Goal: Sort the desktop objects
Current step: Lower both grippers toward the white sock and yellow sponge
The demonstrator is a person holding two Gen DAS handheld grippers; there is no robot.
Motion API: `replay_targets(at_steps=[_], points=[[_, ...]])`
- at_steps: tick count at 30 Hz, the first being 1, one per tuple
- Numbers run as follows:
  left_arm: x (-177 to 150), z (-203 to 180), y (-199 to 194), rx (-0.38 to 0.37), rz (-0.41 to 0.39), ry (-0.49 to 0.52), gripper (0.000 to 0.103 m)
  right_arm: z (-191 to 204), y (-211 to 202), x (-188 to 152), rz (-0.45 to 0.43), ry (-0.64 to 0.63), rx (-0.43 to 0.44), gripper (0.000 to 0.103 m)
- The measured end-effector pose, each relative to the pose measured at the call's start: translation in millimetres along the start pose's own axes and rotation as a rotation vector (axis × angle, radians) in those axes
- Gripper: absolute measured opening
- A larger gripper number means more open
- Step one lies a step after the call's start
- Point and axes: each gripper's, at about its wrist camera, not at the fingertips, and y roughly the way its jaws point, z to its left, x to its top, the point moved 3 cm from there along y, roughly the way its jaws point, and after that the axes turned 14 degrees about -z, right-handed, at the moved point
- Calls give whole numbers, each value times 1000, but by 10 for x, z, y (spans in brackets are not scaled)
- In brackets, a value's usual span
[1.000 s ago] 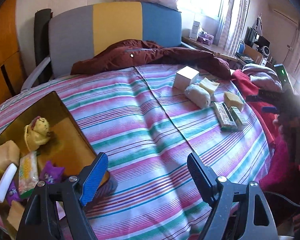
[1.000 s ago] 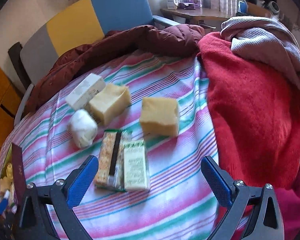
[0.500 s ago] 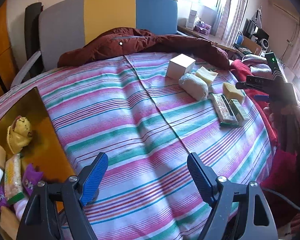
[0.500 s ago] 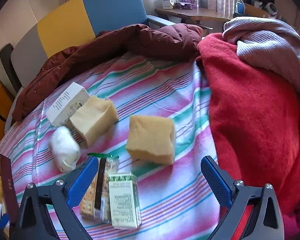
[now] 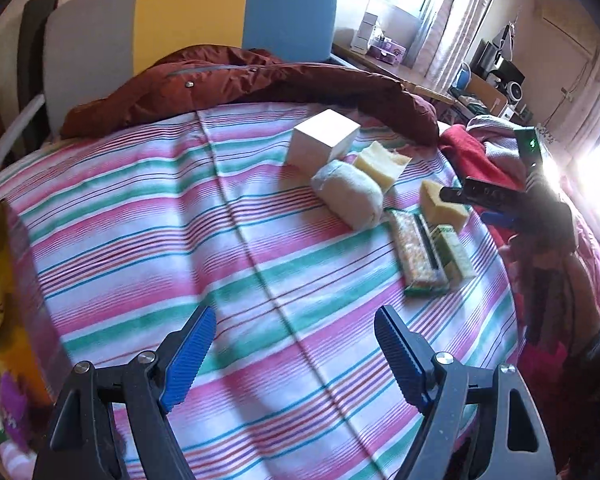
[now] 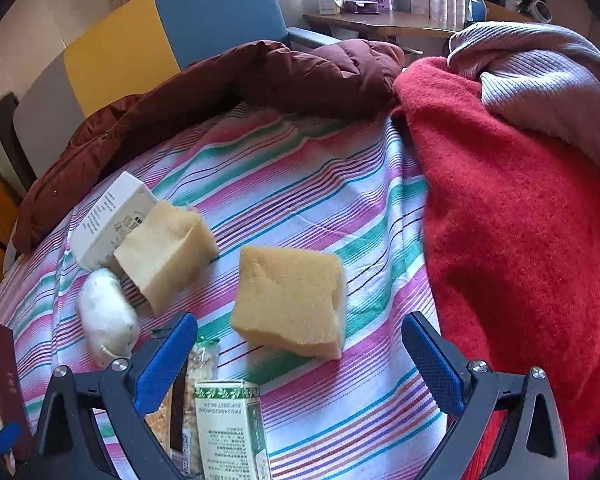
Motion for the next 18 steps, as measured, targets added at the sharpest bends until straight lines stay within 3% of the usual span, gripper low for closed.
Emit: replay_targets(at_steps=[18], points=[[357,-189,669,-67,60,-82,83,98,226,22,36,-77,-32,102]])
